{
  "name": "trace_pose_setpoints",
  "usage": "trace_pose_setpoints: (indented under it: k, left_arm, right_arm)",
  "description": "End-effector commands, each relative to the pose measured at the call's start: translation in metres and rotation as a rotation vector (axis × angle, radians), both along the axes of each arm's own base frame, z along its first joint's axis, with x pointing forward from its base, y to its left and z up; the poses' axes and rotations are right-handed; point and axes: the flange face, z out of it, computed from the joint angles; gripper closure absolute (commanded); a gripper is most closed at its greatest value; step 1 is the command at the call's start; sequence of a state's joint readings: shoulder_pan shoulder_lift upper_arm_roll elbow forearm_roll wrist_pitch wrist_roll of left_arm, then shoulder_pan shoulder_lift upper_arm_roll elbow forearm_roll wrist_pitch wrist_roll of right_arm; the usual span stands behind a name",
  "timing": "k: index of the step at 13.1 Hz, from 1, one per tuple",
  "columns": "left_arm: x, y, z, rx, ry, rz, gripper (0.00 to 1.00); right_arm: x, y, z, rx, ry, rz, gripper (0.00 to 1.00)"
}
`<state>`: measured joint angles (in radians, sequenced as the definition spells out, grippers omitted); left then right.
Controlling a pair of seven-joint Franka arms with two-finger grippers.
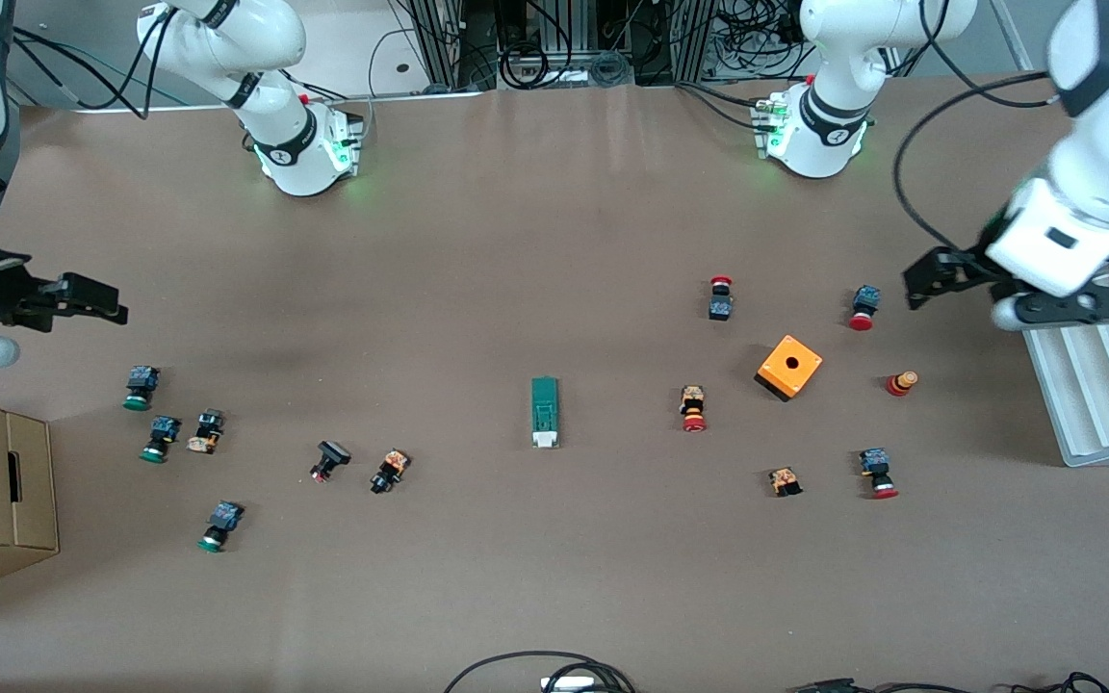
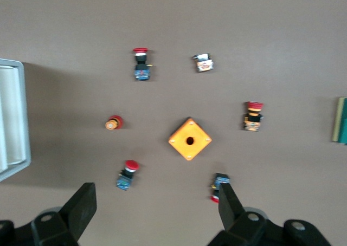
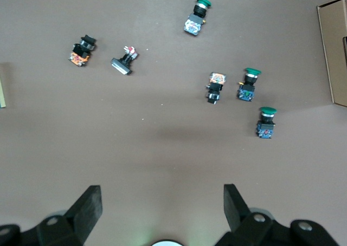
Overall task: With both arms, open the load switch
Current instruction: 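Move the left gripper over the green load switch and open it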
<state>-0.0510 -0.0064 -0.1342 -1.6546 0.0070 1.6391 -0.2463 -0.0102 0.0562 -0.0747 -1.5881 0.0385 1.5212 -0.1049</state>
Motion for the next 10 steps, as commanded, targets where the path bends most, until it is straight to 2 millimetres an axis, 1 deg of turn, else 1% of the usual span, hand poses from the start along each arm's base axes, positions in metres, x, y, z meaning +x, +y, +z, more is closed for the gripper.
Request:
trace_pose_setpoints:
  k: [1, 2, 3, 7, 10]
  left_arm:
    - [-0.007, -0.038, 0.010, 0.008, -0.017, 0.044, 0.01]
    - [-0.009, -0.047, 0.009, 0.007, -0.018, 0.074, 0.01]
    - [-0.011, -0.059, 0.007, 0.006, -0.018, 0.091, 0.01]
    - [-0.025, -0.119, 0.003, -0.001, -0.023, 0.171, 0.01]
    - [-0.029, -0.164, -0.006, -0.032, -0.048, 0.229, 0.01]
  right_arm:
    - [0.005, -0.005, 0.003, 0.007, -0.020, 0.002, 0.00]
    - [0.006, -0.009, 0.001, 0.007, -0.016, -0.006, 0.00]
    - [0.007, -0.013, -0.001, 0.009, -0.014, -0.013, 0.00]
    - [0.007, -0.013, -0.003, 0.010, -0.011, -0.014, 0.00]
    - [0.008, -0.013, -0.004, 0.013, -0.012, -0.014, 0.00]
